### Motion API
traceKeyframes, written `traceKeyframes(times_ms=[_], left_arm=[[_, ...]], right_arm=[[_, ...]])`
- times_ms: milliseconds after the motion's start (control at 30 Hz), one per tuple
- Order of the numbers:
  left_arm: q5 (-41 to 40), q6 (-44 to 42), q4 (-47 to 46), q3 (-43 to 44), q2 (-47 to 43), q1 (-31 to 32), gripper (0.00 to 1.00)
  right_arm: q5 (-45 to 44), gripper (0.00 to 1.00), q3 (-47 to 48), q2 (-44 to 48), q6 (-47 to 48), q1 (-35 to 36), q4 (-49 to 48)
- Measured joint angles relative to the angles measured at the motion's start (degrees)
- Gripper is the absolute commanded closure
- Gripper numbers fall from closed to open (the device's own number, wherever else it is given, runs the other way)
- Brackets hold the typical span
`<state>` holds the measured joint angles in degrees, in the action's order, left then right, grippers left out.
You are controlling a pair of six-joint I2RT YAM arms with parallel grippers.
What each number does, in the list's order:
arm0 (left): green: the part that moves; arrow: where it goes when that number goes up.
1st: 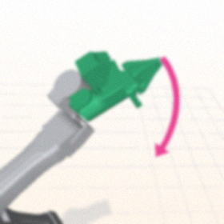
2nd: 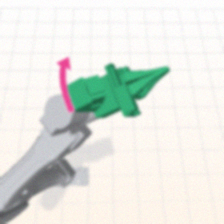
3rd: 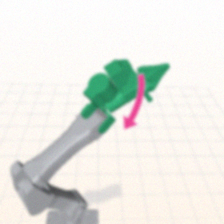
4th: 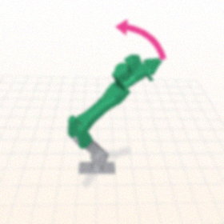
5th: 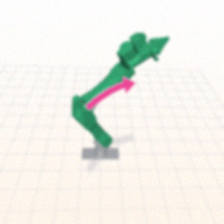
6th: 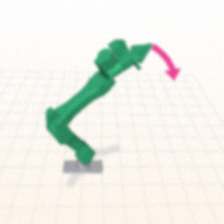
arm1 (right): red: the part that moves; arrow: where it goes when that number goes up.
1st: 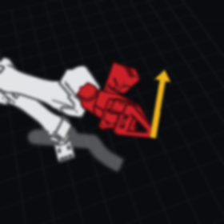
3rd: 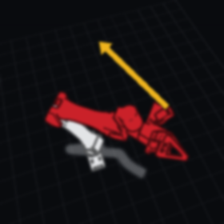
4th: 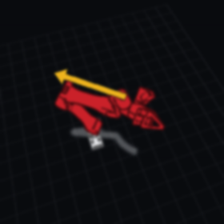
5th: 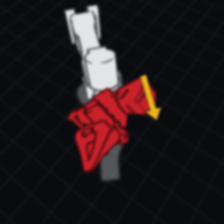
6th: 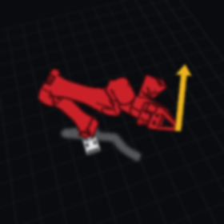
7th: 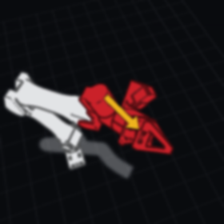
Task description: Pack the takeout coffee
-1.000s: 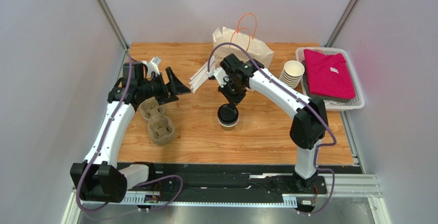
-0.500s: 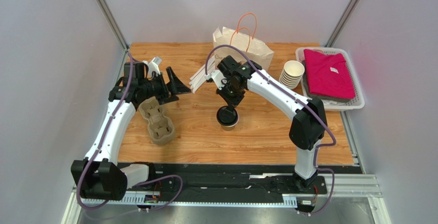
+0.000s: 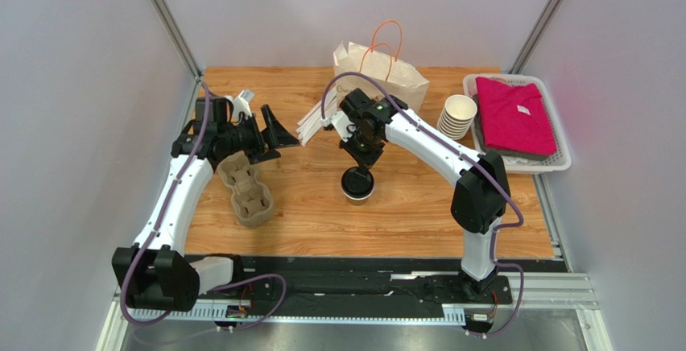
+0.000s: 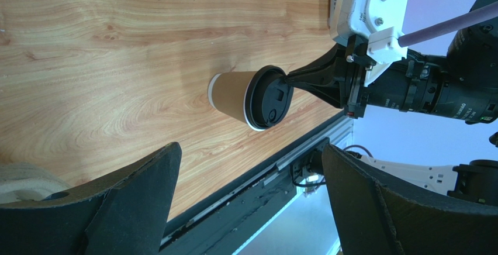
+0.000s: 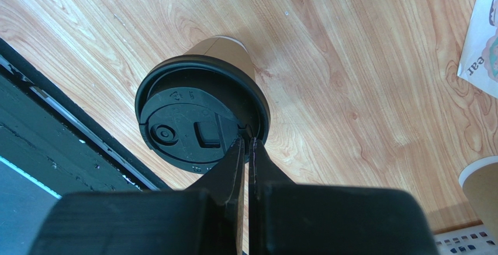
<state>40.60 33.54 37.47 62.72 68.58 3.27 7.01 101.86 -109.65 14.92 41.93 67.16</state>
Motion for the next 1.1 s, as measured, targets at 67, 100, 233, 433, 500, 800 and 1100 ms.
traceKeyframes(times_ms=[67, 100, 233, 433, 500, 800, 1100], left_arm=[[0.0, 0.0, 0.0, 0.0, 0.1, 0.0, 0.01], [0.0, 0.0, 0.0, 0.0, 0.2, 0.0, 0.01], [0.0, 0.0, 0.0, 0.0, 0.5, 0.0, 0.01], [0.1, -0.3, 0.0, 0.0, 0.8, 0.0, 0.01], [0.2, -0.4, 0.0, 0.0, 0.9, 0.0, 0.01], [0.3, -0.5, 0.0, 0.0, 1.0, 0.0, 0.01], [4.5, -2.6, -3.5, -0.2, 0.3, 0.0, 0.01]], right_arm=[[0.0, 1.00, 0.1, 0.0, 0.0, 0.0, 0.2], [0.0, 0.99, 0.2, -0.1, 0.0, 0.0, 0.2], [0.1, 0.97, 0.4, -0.4, 0.1, 0.0, 0.6], [0.6, 0.86, 0.6, -0.7, 0.2, 0.0, 1.3], [0.7, 0.83, 0.7, -0.7, 0.4, 0.0, 1.6], [1.0, 0.64, 1.0, -0.7, 0.9, 0.0, 2.2], [1.5, 0.37, 7.1, -0.2, 2.0, -0.8, 3.4]])
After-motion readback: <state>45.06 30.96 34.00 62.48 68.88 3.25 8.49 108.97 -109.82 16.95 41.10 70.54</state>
